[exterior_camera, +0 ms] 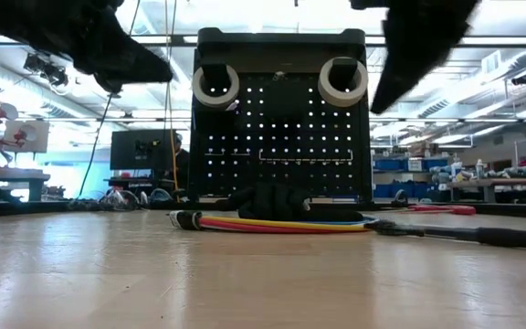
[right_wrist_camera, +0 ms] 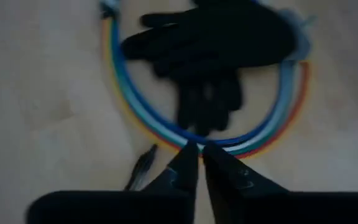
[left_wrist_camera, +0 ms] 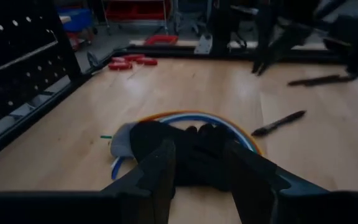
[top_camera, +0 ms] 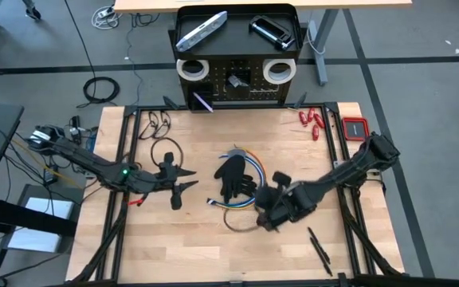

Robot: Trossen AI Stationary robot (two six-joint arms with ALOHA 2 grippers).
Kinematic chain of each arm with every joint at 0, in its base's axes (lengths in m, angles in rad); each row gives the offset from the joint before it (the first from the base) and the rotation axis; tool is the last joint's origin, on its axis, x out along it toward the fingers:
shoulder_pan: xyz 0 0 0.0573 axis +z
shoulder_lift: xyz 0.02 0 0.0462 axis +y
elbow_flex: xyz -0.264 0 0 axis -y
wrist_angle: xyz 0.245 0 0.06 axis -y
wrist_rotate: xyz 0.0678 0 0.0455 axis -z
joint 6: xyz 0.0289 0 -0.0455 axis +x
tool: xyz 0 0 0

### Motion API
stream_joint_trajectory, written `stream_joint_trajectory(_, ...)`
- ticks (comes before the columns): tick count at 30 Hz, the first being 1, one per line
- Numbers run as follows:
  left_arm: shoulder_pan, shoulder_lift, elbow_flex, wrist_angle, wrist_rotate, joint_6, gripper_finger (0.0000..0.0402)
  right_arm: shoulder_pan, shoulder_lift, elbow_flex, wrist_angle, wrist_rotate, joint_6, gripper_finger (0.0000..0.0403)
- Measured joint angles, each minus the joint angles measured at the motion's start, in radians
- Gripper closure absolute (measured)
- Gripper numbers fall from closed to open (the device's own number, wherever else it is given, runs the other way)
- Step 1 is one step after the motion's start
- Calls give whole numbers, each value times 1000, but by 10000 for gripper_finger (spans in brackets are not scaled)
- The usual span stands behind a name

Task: Hang tools onto peg board
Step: Put the black pen into the black bin on the peg board

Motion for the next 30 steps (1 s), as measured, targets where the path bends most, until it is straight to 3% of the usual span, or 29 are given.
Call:
stream_joint_trajectory(7,0,61,-1,34,3,-2,257,146,1,-306,513,225,117,265)
stream_joint_trajectory(14,1,80,0,62,3,2,257,173,38,-543,917,247,71,208)
stream_joint_trajectory(20,1,83,0,70,2,-7,257,157,158,-594,1164,226,19,215)
stream_joint_trajectory(25,5,86,0,89,-9,-11,257,146,259,-584,1199,280,78,234)
stream_joint_trajectory(30,9,86,0,110,-36,-22,257,146,288,-582,1200,310,55,291)
